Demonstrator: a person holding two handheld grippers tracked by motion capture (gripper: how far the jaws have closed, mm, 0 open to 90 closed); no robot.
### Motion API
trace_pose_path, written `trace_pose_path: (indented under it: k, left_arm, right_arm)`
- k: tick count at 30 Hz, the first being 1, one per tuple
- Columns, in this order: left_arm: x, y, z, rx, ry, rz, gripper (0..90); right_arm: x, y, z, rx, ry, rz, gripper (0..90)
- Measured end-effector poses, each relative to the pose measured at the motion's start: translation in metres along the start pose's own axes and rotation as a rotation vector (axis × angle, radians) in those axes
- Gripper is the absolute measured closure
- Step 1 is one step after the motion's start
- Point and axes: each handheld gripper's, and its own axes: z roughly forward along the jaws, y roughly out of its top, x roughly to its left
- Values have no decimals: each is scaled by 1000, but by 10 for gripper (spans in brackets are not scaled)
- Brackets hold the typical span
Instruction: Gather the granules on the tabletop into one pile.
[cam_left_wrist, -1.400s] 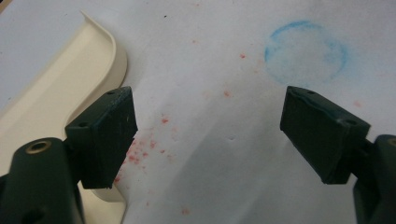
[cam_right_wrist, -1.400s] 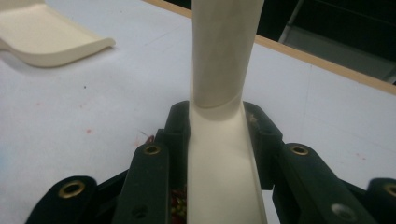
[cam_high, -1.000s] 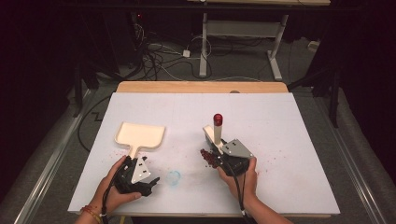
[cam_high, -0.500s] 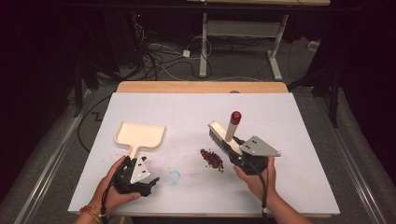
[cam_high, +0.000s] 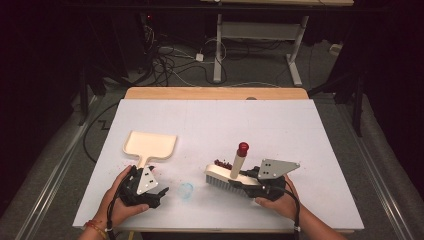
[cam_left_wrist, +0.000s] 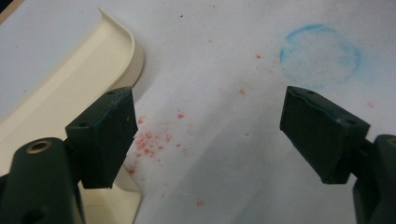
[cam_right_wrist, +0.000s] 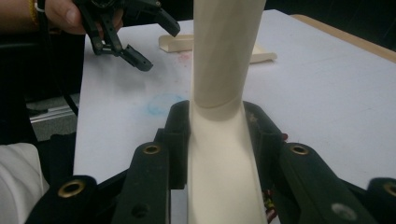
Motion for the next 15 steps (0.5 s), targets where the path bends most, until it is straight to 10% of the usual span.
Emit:
trace_pose_path:
  k: [15]
  left_arm:
    - [-1,2,2,5,-11,10,179]
  right_arm:
    - [-40,-1,20,1,32,-19,675]
